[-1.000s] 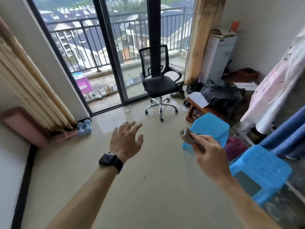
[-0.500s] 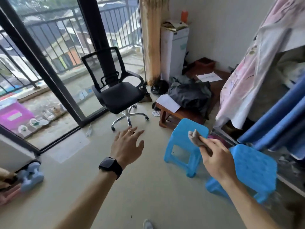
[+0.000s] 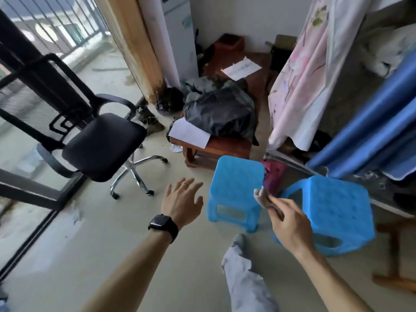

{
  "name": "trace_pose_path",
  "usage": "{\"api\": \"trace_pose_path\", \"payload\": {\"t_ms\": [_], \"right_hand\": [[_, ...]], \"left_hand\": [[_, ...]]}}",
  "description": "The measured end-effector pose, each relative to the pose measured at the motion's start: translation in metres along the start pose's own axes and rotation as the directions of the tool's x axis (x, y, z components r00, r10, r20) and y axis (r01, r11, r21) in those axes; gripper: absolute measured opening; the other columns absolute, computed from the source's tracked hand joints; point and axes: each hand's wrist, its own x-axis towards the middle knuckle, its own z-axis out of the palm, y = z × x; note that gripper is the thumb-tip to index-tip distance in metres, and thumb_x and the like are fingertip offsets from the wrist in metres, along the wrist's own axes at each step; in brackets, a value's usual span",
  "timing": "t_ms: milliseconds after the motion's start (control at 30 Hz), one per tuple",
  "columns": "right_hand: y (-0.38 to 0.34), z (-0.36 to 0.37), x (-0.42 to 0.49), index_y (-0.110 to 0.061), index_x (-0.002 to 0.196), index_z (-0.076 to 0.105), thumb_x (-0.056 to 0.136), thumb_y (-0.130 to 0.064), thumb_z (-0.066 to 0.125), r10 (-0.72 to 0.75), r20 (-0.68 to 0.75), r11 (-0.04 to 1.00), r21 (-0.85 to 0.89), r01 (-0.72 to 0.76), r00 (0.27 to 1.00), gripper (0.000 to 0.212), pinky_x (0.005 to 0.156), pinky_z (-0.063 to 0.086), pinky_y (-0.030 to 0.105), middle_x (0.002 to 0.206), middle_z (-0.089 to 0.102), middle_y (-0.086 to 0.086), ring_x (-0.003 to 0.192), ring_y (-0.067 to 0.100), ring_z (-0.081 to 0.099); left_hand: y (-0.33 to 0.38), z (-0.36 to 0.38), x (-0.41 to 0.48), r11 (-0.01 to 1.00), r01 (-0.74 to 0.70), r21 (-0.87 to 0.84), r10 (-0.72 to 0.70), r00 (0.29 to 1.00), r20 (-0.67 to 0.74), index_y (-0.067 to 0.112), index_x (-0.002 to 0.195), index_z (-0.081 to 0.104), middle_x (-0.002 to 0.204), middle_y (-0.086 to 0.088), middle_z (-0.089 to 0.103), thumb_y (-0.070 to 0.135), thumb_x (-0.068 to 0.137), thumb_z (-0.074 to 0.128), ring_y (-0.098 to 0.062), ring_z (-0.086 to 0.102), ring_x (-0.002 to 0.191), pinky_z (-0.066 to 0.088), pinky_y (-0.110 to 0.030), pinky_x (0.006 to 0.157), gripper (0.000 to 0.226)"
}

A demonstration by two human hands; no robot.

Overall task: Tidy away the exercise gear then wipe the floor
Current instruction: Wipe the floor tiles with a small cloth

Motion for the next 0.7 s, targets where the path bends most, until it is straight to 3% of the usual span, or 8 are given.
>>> {"api": "trace_pose_path", "payload": {"t_ms": [167, 433, 600, 700], "right_hand": [[0.029, 0.050, 0.077, -0.033, 0.126, 0.067, 0.090, -0.018, 0.068, 0.096, 0.091, 0.995, -0.046, -0.092, 0.991, 0.039, 0.078, 0.053, 0.033, 0.110, 0.065, -0.007, 0.101, 0.022, 0.064], [0.091, 0.156, 0.162, -0.037, 0.129, 0.063, 0.092, -0.022, 0.062, 0.295, 0.278, 0.950, -0.190, -0.249, 0.914, 0.040, 0.079, 0.051, 0.035, 0.113, 0.063, -0.006, 0.104, 0.025, 0.060], [0.132, 0.211, 0.197, -0.032, 0.128, 0.065, 0.091, -0.021, 0.063, 0.304, 0.275, 0.940, -0.240, -0.241, 0.912, 0.039, 0.078, 0.052, 0.036, 0.110, 0.065, -0.004, 0.101, 0.026, 0.061], [0.156, 0.240, 0.221, -0.028, 0.125, 0.067, 0.089, -0.016, 0.066, 0.277, 0.239, 0.949, -0.218, -0.226, 0.931, 0.038, 0.078, 0.054, 0.039, 0.109, 0.065, -0.002, 0.098, 0.029, 0.062]], "left_hand": [[0.007, 0.022, 0.089, 0.999, -0.028, -0.019, 0.031, 0.982, 0.186, 0.041, 0.148, 0.035, 0.159, 0.008, 0.031, 0.044, 0.097, 0.046, -0.019, 0.017, 0.150, 0.017, -0.045, 0.121, 0.052], [0.012, 0.124, 0.214, 0.999, -0.028, -0.032, 0.038, 0.919, 0.392, 0.037, 0.151, 0.030, 0.163, 0.005, 0.023, 0.040, 0.100, 0.042, -0.019, 0.010, 0.152, 0.010, -0.043, 0.121, 0.053], [0.007, 0.206, 0.275, 0.997, -0.077, 0.010, 0.062, 0.867, 0.495, 0.034, 0.154, 0.026, 0.164, 0.002, 0.017, 0.039, 0.101, 0.039, -0.019, 0.006, 0.152, 0.008, -0.046, 0.122, 0.055], [0.002, 0.244, 0.306, 0.995, -0.103, 0.018, 0.083, 0.884, 0.460, 0.034, 0.155, 0.022, 0.165, 0.001, 0.013, 0.042, 0.101, 0.038, -0.021, 0.004, 0.153, 0.008, -0.047, 0.122, 0.057]]}}
